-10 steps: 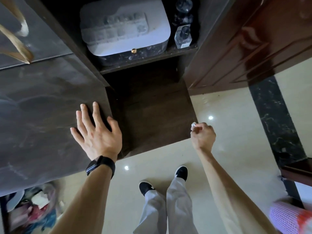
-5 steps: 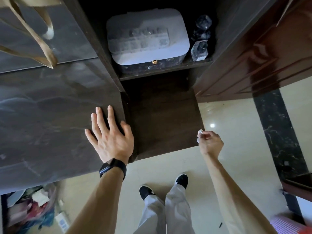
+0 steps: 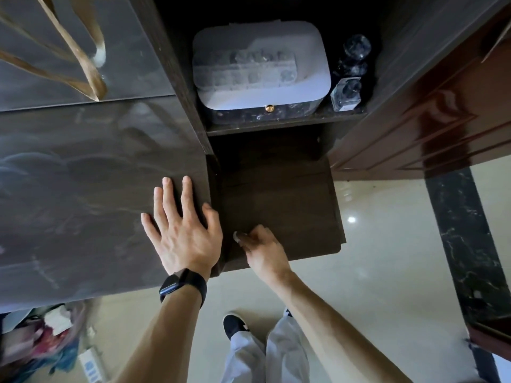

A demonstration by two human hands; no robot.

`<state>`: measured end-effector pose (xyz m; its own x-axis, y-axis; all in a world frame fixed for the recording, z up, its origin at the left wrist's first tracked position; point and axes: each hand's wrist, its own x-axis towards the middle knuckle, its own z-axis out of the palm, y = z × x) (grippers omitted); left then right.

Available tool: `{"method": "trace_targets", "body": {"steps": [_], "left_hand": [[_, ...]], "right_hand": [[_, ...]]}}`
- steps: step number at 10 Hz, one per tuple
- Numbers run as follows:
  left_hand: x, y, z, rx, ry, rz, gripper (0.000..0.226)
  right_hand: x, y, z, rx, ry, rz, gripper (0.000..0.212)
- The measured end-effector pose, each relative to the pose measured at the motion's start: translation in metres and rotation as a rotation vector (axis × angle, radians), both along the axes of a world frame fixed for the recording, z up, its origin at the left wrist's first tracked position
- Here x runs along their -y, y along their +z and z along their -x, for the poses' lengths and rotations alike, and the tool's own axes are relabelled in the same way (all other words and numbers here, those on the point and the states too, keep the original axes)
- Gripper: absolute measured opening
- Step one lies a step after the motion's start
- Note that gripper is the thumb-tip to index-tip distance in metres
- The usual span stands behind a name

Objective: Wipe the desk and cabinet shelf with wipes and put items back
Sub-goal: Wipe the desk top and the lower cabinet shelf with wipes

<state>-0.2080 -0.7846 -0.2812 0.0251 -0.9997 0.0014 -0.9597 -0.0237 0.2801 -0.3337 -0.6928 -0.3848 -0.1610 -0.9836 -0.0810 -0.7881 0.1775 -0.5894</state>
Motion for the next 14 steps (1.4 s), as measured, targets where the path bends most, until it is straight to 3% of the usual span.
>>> {"method": "trace_targets", "body": {"steps": [2,4,6,7,9,12,13,14], "left_hand": [[0.000,-0.001,0.000,0.008,0.005,-0.010,0.061],[0.001,0.000,0.001,0.012,0.013,0.001,0.061],[0.002,-0.002,0.002,0.031,0.026,0.026,0.060],[0.002,-0.002,0.002,0.024,0.035,0.035,0.060],[0.000,0.000,0.005,0.016,0.046,0.052,0.059],[0.001,0.003,0.006,0.017,0.046,0.034,0.059],[0.001,0.002,0.006,0.021,0.051,0.043,0.059],[0.002,0.002,0.006,0.021,0.044,0.039,0.059]], "right_hand": [[0.018,-0.005,0.141,-0.122,-0.548,-0.013,0.023],[0.046,0.011,0.183,-0.176,-0.541,-0.030,0.017],[0.099,0.002,0.188,-0.011,-0.824,-0.076,0.024],[0.094,0.004,0.178,-0.024,-0.732,-0.050,0.025],[0.094,0.010,0.180,-0.037,-0.753,-0.001,0.018],[0.068,-0.013,0.200,-0.272,-0.297,0.137,0.021],[0.069,-0.014,0.203,-0.310,-0.321,0.161,0.022],[0.067,-0.011,0.221,-0.406,-0.192,0.118,0.023]]}}
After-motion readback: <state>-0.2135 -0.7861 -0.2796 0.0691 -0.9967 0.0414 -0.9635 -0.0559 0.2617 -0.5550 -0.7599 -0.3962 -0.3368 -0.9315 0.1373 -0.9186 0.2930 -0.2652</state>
